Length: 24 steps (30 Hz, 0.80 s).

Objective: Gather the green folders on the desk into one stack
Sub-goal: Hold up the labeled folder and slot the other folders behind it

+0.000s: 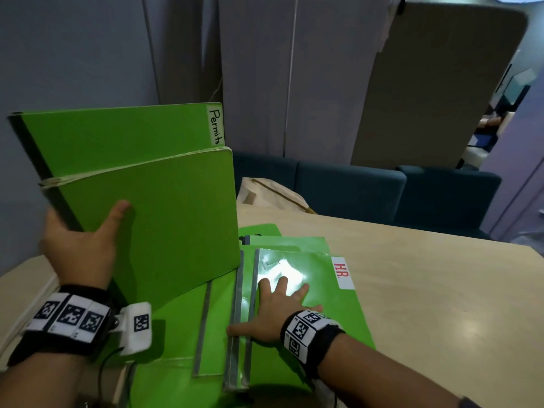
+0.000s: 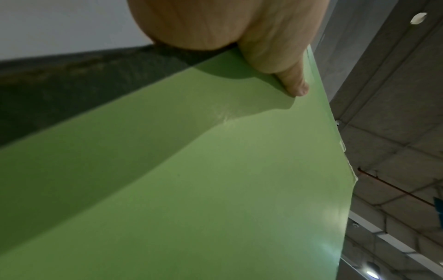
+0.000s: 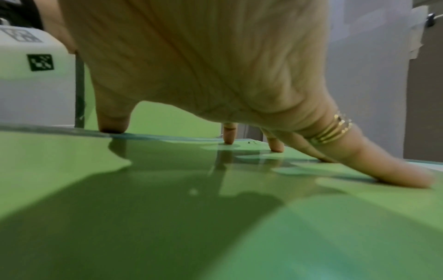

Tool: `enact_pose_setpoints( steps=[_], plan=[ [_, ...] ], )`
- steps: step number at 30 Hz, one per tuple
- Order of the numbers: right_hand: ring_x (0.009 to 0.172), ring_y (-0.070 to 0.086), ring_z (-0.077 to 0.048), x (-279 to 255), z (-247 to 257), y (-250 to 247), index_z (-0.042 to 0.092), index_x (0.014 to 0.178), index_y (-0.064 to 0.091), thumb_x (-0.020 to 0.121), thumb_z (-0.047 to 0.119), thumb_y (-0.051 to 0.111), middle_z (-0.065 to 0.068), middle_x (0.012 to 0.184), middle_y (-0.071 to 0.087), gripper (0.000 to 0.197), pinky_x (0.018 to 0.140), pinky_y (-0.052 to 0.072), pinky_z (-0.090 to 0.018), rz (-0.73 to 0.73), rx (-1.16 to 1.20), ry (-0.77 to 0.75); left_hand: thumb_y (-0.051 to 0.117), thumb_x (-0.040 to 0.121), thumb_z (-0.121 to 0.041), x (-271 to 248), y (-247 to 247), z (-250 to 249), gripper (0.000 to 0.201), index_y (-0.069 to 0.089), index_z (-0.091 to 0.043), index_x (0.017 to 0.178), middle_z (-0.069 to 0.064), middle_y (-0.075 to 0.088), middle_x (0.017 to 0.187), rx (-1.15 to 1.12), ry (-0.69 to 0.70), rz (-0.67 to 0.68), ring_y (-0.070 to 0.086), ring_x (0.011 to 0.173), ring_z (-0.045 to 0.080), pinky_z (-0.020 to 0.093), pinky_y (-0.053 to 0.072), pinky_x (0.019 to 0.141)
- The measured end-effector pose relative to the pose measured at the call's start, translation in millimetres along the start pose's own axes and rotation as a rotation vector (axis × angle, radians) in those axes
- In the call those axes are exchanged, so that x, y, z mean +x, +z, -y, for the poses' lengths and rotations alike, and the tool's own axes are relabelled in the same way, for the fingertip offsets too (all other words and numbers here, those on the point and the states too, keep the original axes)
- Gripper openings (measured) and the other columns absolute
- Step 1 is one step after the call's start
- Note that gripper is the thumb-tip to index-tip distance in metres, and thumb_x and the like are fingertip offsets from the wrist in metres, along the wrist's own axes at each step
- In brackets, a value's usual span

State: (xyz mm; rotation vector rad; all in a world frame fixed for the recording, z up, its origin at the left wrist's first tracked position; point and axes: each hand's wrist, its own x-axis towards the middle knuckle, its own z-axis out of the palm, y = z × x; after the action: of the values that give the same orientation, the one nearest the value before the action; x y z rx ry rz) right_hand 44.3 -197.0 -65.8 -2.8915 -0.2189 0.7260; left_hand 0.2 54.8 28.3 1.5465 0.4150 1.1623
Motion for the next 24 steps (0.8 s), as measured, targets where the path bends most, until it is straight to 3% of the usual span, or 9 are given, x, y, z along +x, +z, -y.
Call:
enact_pose_setpoints(
  steps=[2, 6, 10, 12, 15, 17, 20, 22, 24],
  plan=[
    [0.148, -0.016, -0.06, -2, 6, 1, 0.034, 0.16, 0.001, 0.066, 0.088, 0.061, -0.009, 0.171, -0.011, 0.124, 0.102, 0.005, -0.089, -0.007, 0.001, -0.012, 0.085, 0.074, -0.043, 6, -6, 8, 0.042, 0.058, -0.044, 0.105, -0.032, 0.066, 0.1, -0.004, 0.004, -0.041, 0.059, 0.094, -0.026, 0.009, 0.049, 0.089],
    [0.149, -0.014, -0.059, -8, 13, 1, 0.036, 0.157, 0.008, 0.071, 0.076, 0.062, -0.009, 0.17, -0.006, 0.108, 0.104, 0.004, -0.087, -0.004, 0.043, -0.046, 0.084, 0.069, -0.055, 6, -10, 17, 0.077, 0.061, -0.019, 0.133, -0.002, 0.069, 0.126, 0.005, 0.043, -0.037, 0.068, 0.112, 0.013, 0.033, 0.054, 0.098],
    [0.15, -0.004, -0.057, -11, 12, 2, 0.037, 0.151, 0.015, 0.07, 0.071, 0.06, -0.008, 0.166, 0.01, 0.099, 0.107, 0.01, -0.084, -0.007, 0.056, -0.062, 0.081, 0.063, -0.06, 3, -12, 11, 0.087, 0.06, -0.015, 0.134, 0.0, 0.069, 0.124, 0.006, -0.003, -0.012, 0.067, 0.107, 0.014, 0.029, 0.052, 0.093],
    [0.145, 0.021, -0.055, -17, 10, -5, 0.031, 0.147, 0.022, 0.073, 0.062, 0.063, -0.013, 0.151, 0.034, 0.089, 0.108, 0.027, -0.078, -0.017, 0.079, -0.108, 0.082, 0.063, -0.056, 2, -13, 8, 0.084, 0.06, -0.015, 0.133, -0.002, 0.069, 0.123, 0.004, -0.028, -0.011, 0.067, 0.108, 0.014, 0.029, 0.051, 0.094],
    [0.095, 0.066, -0.027, -25, 1, -20, 0.019, 0.138, 0.042, 0.082, 0.032, 0.069, -0.003, 0.097, 0.06, 0.064, 0.081, 0.062, -0.043, -0.141, 0.114, -0.266, 0.081, 0.063, -0.054, 3, -12, 5, 0.08, 0.062, -0.016, 0.131, -0.003, 0.069, 0.121, -0.004, -0.03, -0.021, 0.067, 0.109, 0.013, 0.03, 0.052, 0.095],
    [0.074, 0.066, -0.017, -32, -9, -31, 0.024, 0.145, 0.045, 0.084, 0.016, 0.067, -0.001, 0.093, 0.064, 0.065, 0.06, 0.059, -0.026, -0.184, 0.149, -0.325, 0.08, 0.062, -0.057, 7, -13, 6, 0.082, 0.062, -0.015, 0.131, 0.0, 0.07, 0.123, 0.002, -0.026, -0.037, 0.068, 0.109, 0.016, 0.036, 0.054, 0.098],
    [0.086, 0.067, -0.015, -46, -26, -37, 0.029, 0.144, 0.054, 0.09, 0.007, 0.061, -0.006, 0.121, 0.069, 0.059, 0.066, 0.052, -0.016, -0.193, 0.115, -0.383, 0.079, 0.061, -0.063, 10, -13, 8, 0.086, 0.063, -0.015, 0.129, 0.003, 0.071, 0.123, 0.013, -0.033, -0.04, 0.068, 0.109, 0.019, 0.044, 0.055, 0.099],
    [0.091, 0.066, -0.011, -53, -34, -40, 0.021, 0.127, 0.07, 0.093, 0.006, 0.057, -0.002, 0.121, 0.072, 0.039, 0.072, 0.046, -0.01, -0.227, 0.093, -0.403, 0.079, 0.061, -0.063, 10, -12, 9, 0.085, 0.064, -0.014, 0.129, 0.004, 0.071, 0.122, 0.014, -0.03, -0.038, 0.069, 0.107, 0.019, 0.043, 0.055, 0.097],
    [0.082, 0.067, -0.011, -58, -39, -41, 0.016, 0.101, 0.076, 0.092, 0.008, 0.054, -0.001, 0.102, 0.076, 0.025, 0.061, 0.039, -0.007, -0.276, 0.07, -0.382, 0.08, 0.062, -0.06, 9, -11, 10, 0.082, 0.064, -0.014, 0.128, 0.002, 0.071, 0.12, 0.005, -0.028, -0.035, 0.069, 0.105, 0.018, 0.04, 0.055, 0.096]
  ],
)
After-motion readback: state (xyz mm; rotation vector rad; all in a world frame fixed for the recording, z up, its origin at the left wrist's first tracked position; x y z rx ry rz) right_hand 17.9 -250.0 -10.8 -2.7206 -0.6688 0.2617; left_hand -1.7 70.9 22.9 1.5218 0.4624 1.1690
